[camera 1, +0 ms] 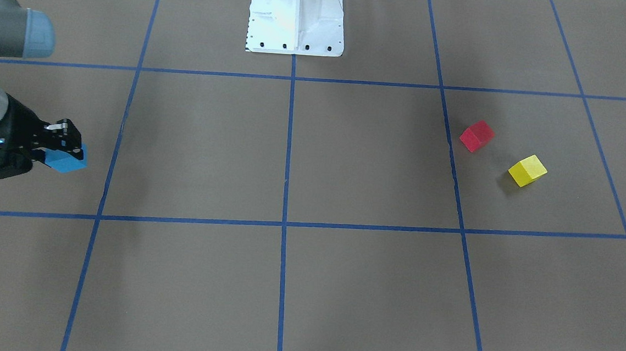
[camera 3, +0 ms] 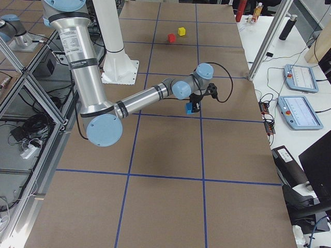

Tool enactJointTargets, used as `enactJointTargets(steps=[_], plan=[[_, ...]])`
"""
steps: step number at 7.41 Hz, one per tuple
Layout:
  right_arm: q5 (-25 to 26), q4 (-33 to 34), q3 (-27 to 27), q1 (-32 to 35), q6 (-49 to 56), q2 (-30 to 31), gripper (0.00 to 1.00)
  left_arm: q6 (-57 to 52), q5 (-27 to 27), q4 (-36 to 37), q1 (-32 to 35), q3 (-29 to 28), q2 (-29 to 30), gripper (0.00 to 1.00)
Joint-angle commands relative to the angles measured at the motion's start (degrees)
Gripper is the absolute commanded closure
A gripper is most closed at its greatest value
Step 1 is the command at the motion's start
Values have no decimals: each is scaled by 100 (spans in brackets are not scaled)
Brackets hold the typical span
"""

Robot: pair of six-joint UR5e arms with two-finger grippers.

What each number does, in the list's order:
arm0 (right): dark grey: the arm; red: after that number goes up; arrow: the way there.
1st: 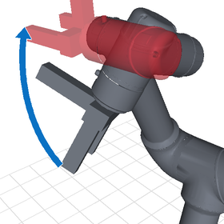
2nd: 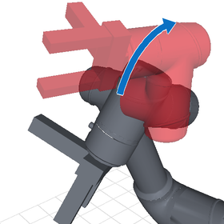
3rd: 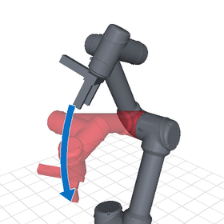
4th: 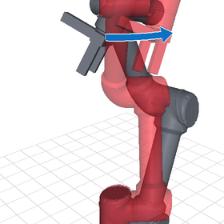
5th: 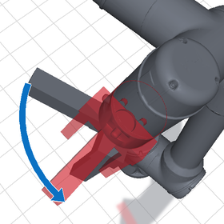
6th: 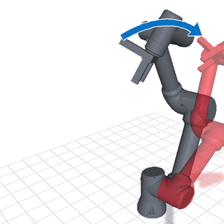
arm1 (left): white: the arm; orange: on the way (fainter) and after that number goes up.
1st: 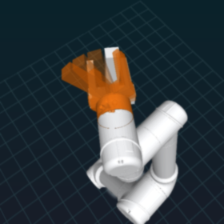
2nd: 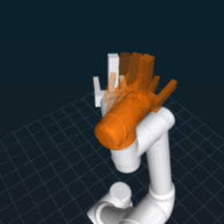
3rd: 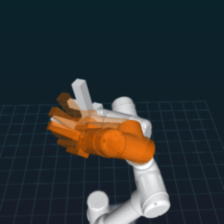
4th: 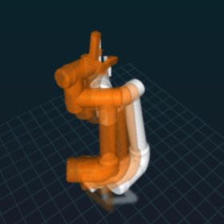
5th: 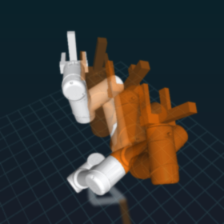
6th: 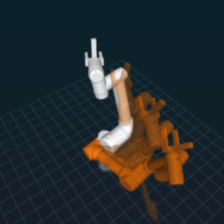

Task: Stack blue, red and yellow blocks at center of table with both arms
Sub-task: 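Carry the blue cube with the right gripper to the table center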

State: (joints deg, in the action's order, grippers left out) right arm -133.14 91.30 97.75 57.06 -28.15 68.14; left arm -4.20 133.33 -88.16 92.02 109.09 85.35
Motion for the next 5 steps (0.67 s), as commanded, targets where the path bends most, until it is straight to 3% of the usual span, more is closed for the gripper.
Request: enactJointTargets(steps=[1,3,4,5], plan=[[560,793,-770,-781,-1167,-1683,100,7,-9,1,0,-19,0,0],[754,758,-1991,-1335,-2312,-3064,100,15,0,1,0,-28,8,0],[824,705,-2301,-1564,-2553,-3392,100,7,-9,-8,0,-46,8,0],[860,174,-2505,-1784,-3103,-3378,100,7,-17,-8,0,-55,8,0]])
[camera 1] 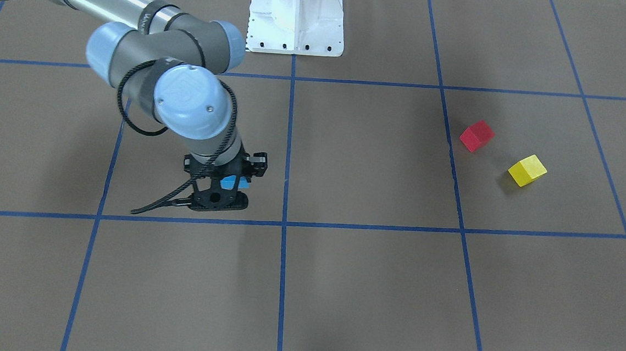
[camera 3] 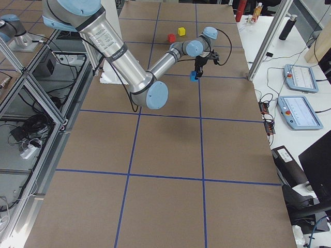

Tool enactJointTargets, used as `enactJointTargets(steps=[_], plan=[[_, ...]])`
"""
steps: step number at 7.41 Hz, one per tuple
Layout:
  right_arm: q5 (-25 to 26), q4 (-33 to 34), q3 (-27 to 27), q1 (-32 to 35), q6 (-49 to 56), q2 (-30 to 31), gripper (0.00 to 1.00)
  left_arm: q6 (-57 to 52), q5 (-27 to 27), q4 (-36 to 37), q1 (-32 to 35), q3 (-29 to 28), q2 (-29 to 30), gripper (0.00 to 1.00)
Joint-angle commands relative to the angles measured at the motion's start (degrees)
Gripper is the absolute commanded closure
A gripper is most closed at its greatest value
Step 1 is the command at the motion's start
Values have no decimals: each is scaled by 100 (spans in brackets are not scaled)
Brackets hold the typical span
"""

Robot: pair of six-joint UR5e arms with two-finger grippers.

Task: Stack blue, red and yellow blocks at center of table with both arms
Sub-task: 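Carry the blue cube with the right gripper to the table center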

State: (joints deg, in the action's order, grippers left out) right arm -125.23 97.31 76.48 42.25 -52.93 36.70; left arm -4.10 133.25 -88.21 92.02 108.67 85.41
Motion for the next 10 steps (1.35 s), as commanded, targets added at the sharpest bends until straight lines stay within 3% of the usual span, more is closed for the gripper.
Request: enactJointTargets(steps=[1,2,6,7,8,9,10], plan=[[374,-1111,-693,-609,-1319,-216,100,-3,-10,-4,0,-22,2,0],[664,-1283,-826,-726,-1543,-207,100,-3,-10,-4,0,-39,2,0],[667,-1285,-828,-797,-1554,-181,100,-3,-10,-4,0,-39,10,0],[675,-1285,-828,-832,-1545,-181,84,-3,-18,-4,-9,-31,10,0],[693,-1302,-819,-867,-1519,-172,33,-3,-18,-4,-9,-39,19,0],[711,-1303,-793,-885,-1562,-189,10,-3,-18,-4,-9,-39,19,0],[719,-1303,-766,-885,-1563,-181,2,6,-10,-4,0,-31,19,0]])
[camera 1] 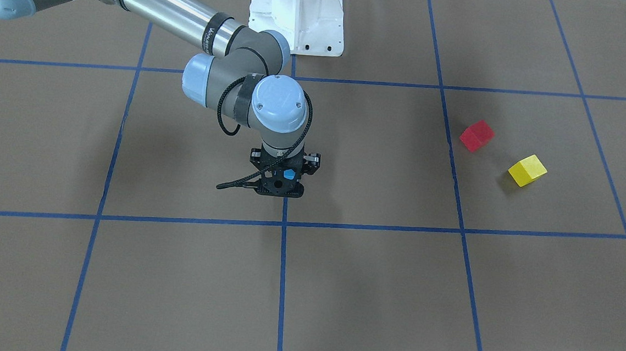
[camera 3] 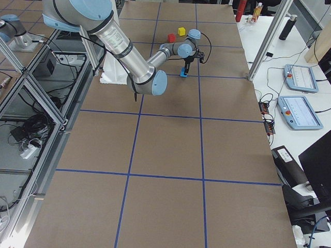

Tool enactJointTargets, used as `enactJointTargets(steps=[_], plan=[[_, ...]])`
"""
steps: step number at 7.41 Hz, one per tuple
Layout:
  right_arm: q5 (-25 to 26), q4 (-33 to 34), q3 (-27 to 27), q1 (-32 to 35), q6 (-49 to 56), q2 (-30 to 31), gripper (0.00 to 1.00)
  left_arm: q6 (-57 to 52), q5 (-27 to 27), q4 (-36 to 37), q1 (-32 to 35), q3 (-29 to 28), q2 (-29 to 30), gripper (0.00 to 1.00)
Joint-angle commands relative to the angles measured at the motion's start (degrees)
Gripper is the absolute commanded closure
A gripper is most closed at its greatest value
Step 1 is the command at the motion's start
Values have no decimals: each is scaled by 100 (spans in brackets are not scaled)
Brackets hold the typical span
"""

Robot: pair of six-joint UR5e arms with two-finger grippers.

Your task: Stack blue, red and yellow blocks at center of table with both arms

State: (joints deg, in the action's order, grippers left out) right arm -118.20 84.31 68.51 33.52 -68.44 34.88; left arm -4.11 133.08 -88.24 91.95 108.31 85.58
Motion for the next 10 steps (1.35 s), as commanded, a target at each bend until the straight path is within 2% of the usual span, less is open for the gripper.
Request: enactJointTargets(steps=[1,3,4,5,6,7,8,9,10], plan=[[24,-3,109,-4,-20,2,1,-2,-2,0,-2,6,2,0],[33,15,302,101,-11,10,1,-2,7,0,-2,32,46,0],[-1,102,686,319,6,150,1,433,16,70,-89,207,142,0],[-28,373,1456,495,128,569,1,1856,-28,27,-612,678,186,0],[-54,619,2021,706,356,930,1,3114,-150,18,-1444,1179,178,0],[-37,796,2409,943,915,1333,1,4328,-447,-200,-2139,1445,169,0],[-46,806,2778,1163,1590,1825,1,5375,-746,-742,-2599,1482,91,0],[-72,806,2930,1418,1928,2134,1,6552,-1271,-1269,-3212,1483,-41,0],[-98,823,3062,1638,2279,2355,1,7477,-2085,-1736,-4080,1448,-294,0]])
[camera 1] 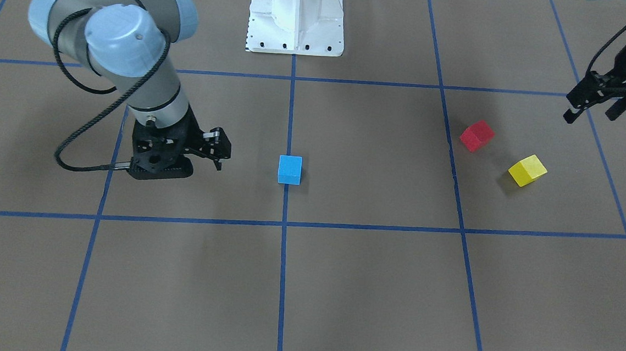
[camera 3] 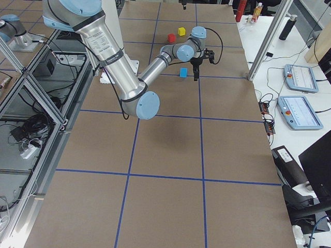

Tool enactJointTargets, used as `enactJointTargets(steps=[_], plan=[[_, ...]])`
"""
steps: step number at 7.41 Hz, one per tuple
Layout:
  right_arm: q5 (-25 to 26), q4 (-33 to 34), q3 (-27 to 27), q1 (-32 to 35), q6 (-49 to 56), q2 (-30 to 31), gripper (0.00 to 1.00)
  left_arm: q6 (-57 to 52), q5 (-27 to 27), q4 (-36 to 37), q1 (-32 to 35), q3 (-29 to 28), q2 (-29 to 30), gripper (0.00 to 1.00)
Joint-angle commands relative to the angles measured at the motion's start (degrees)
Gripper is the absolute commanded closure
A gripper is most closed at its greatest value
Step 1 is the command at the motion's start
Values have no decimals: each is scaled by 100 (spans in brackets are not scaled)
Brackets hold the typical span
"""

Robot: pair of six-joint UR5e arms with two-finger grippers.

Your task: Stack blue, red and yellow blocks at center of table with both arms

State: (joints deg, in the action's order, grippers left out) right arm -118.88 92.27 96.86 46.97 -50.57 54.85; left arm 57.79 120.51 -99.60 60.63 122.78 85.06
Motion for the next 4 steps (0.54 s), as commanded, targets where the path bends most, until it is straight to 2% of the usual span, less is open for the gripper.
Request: enactJointTargets(steps=[1,2,4], plan=[[-212,19,245,522,853,534,1,2088,-1524,-709,-1679,-35,-261,0],[-266,19,254,646,1100,623,1,2565,-1975,-719,-2156,-166,-261,0],[-302,10,254,709,1207,720,1,2982,-2312,-745,-2581,-395,-183,0]])
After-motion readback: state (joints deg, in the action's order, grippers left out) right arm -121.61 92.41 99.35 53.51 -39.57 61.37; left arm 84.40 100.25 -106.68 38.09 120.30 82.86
